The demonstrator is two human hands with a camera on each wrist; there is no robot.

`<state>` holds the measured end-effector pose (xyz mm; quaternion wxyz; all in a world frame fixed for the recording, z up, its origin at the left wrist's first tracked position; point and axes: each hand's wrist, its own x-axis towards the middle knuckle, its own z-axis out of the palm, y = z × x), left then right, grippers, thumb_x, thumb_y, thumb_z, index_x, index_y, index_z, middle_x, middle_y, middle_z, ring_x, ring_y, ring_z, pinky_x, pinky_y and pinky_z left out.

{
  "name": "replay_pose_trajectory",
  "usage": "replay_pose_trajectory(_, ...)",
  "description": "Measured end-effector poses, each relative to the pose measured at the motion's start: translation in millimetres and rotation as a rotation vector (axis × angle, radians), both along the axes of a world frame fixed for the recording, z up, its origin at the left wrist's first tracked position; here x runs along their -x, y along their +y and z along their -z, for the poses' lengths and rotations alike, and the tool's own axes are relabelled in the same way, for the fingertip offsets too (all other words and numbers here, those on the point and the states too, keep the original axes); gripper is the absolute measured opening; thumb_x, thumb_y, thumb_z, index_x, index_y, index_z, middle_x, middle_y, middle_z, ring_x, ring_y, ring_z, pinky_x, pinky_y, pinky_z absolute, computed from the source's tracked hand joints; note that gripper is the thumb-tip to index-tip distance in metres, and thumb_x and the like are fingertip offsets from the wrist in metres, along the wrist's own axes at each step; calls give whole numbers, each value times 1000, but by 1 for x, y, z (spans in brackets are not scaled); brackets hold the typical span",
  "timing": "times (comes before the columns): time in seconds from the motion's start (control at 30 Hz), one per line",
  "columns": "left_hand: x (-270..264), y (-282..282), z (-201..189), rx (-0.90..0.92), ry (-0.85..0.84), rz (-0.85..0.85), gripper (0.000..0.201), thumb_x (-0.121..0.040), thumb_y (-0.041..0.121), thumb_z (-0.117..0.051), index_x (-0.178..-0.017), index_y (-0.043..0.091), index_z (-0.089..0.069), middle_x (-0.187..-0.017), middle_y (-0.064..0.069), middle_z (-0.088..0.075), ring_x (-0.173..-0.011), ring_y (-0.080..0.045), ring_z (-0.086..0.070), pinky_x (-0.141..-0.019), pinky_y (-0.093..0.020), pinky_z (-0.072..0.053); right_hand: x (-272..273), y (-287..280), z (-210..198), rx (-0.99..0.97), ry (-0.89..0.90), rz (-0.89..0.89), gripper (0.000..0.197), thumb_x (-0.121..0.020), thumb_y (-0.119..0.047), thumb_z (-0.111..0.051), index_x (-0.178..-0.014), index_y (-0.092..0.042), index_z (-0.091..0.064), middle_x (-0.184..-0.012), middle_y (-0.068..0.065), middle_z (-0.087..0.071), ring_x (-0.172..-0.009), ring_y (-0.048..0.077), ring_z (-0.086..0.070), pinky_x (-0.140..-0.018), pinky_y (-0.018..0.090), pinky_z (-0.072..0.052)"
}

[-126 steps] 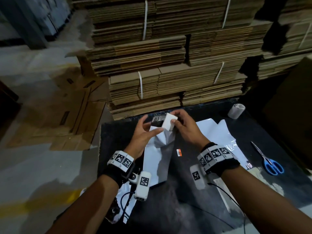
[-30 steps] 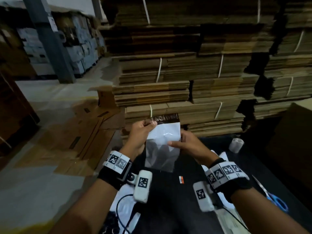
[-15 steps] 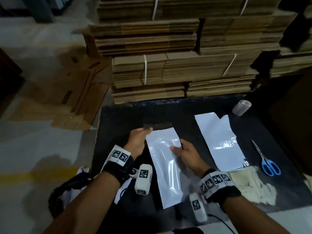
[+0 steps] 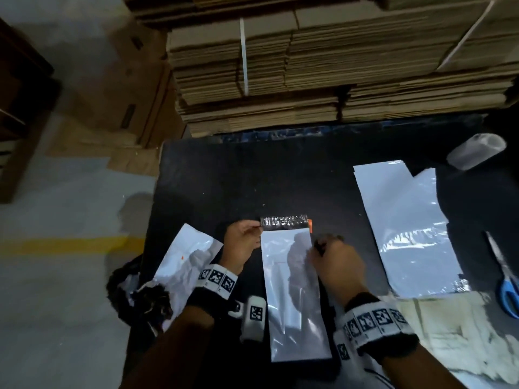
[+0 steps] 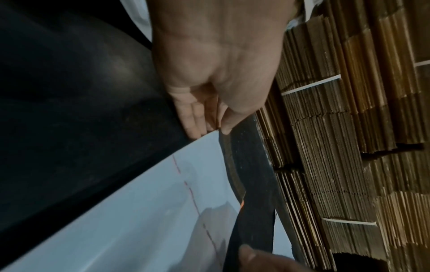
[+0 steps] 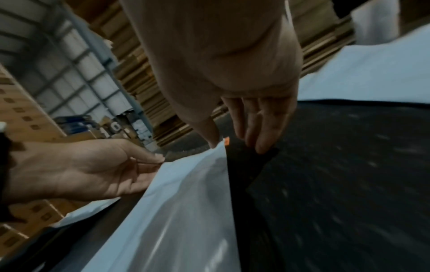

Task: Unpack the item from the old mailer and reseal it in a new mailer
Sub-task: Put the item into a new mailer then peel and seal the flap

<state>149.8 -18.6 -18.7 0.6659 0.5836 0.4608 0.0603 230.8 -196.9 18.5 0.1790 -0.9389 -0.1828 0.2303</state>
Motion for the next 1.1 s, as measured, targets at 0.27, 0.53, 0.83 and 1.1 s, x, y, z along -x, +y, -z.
replay_pose_trajectory(0.27,-2,13,18,-52,1,22,12,-85,-7,-63,-88,3,-68,-77,-7,-72,-68,-16,-70,-62,-27,-57,-4,77,33,-407,33,-124,13,-81,-10,-61,-72,-12,-70,-70,3,-70,-65,20,-62,-63,36,-49)
replay_pose_trajectory(0.53,16,27,25,9,-62,-36,14,-88,-4,-62,-99,1,-69,-88,-13,-74,-75,-21,-72,-63,-24,-57,11,106,49,-432,65,-106,19,-81,-7,-63,-89,-17,-76,-87,1,-75,-79,15,-67,-75,27,-51)
replay_pose_trajectory(0.83,30,42,30,-86,-105,-59,36,-82,-9,-63,-83,27,-67,-73,8,-74,-72,-13,-70,-67,-33,-60,26,126,50,-401,44,-147,23,-77,-25,-53,-85,-23,-74,-87,-3,-72,-82,14,-65,-72,30,-51)
replay_pose_trajectory(1.1,33,35,36,-131,-116,-122,38,-78,-10,-65,-106,15,-63,-90,-1,-72,-83,-10,-68,-82,-30,-54,30,131,64,-408,14,-142,22,-81,-19,-63,-99,-23,-75,-99,0,-70,-89,16,-66,-81,33,-53)
